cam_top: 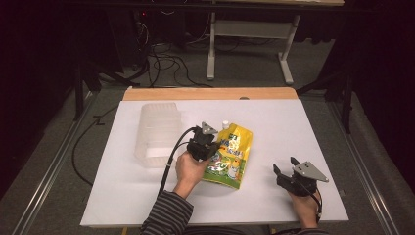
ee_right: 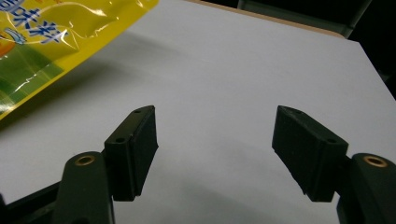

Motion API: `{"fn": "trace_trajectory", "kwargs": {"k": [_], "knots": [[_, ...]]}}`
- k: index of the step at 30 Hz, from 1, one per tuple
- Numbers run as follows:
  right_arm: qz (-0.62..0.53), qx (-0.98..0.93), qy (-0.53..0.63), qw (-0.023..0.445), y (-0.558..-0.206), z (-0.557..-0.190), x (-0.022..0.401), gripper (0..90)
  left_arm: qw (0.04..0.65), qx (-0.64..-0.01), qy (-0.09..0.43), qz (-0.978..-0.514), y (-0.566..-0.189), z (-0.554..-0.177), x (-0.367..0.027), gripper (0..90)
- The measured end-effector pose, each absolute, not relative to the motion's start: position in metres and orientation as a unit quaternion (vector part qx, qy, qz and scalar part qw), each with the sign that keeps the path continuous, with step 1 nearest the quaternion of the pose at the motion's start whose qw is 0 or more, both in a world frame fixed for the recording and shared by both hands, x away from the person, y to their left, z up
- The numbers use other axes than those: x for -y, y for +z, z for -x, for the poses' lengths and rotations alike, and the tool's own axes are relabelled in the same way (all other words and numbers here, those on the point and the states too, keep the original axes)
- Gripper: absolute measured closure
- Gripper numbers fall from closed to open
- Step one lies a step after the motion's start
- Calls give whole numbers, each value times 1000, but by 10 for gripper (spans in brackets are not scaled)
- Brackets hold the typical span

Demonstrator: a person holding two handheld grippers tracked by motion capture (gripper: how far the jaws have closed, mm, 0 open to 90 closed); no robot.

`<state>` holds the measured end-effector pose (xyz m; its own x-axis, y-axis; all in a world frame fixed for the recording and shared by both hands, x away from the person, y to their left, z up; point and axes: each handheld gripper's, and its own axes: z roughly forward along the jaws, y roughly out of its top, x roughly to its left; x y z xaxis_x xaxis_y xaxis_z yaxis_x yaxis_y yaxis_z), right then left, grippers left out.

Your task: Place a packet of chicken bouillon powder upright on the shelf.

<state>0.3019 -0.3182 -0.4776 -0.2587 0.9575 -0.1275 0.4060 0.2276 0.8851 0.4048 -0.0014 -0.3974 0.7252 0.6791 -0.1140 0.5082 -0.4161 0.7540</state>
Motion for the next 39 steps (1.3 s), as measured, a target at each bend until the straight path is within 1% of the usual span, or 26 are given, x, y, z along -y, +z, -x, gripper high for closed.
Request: {"fn": "trace_trajectory", "kwargs": {"k": [6, 14, 27, 39], "knots": [[-492, -696, 381, 360, -478, -302, 318, 315, 433, -339, 111, -828, -379, -392, -8, 900], [-492, -695, 381, 360, -478, -302, 318, 315, 453, -321, 116, -823, -361, -382, -17, 900], [-493, -698, 378, 357, -478, -303, 318, 314, 477, -307, 114, -816, -342, -373, -35, 900], [-493, -693, 384, 360, -478, -302, 319, 313, 492, -310, 110, -806, -334, -368, -51, 900]]}}
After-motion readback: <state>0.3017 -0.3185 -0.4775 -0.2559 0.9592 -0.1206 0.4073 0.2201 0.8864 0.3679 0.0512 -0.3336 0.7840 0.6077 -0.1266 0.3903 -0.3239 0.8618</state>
